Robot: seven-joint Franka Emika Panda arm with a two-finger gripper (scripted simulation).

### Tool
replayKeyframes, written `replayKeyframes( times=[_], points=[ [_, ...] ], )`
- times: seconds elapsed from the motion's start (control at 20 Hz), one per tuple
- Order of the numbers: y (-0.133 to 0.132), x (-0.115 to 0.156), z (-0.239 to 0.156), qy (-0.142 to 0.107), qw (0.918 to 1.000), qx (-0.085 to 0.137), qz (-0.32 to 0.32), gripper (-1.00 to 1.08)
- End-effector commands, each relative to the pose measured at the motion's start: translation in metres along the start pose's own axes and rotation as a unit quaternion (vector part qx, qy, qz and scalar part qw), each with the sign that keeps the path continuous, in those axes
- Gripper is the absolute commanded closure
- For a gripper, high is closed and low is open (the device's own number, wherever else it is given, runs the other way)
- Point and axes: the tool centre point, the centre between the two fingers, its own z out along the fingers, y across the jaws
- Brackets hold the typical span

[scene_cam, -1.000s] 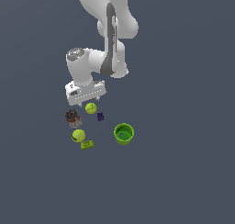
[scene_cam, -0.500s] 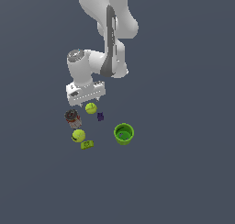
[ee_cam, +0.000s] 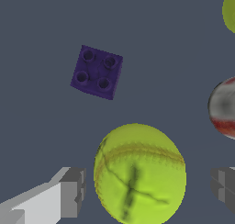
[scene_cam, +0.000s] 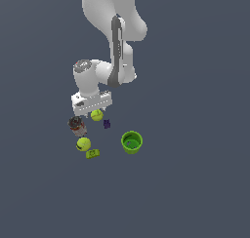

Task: Pick up a designated object from a clutter of objects.

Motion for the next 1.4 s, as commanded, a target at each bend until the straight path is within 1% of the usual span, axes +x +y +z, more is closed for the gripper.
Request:
replayKeyframes(
  times=[0.0,0.25,0.3,0.75,0.8,0.85,1.1,1.35],
  points=[
    [-0.005,-0.001,0.013,-0.006,1.0,0.006,-0.005,-0.92],
    [-0.005,-0.001,0.016,-0.005,1.0,0.006,-0.005,-0.92],
    [-0.005,-0.001,0.016,-0.005,1.0,0.006,-0.005,1.08],
    [-0.005,-0.001,0.016,-0.005,1.0,0.006,-0.005,1.08],
    [0.004,0.013,-0.001,0.012,0.9999,-0.009,-0.007,1.08],
    [0.004,0.013,-0.001,0.012,0.9999,-0.009,-0.007,1.08],
    [0.0,0.015,-0.008,0.012,0.9999,-0.009,-0.007,1.08],
    [-0.009,0.019,-0.023,0.011,0.9999,-0.008,-0.007,1.08]
  ],
)
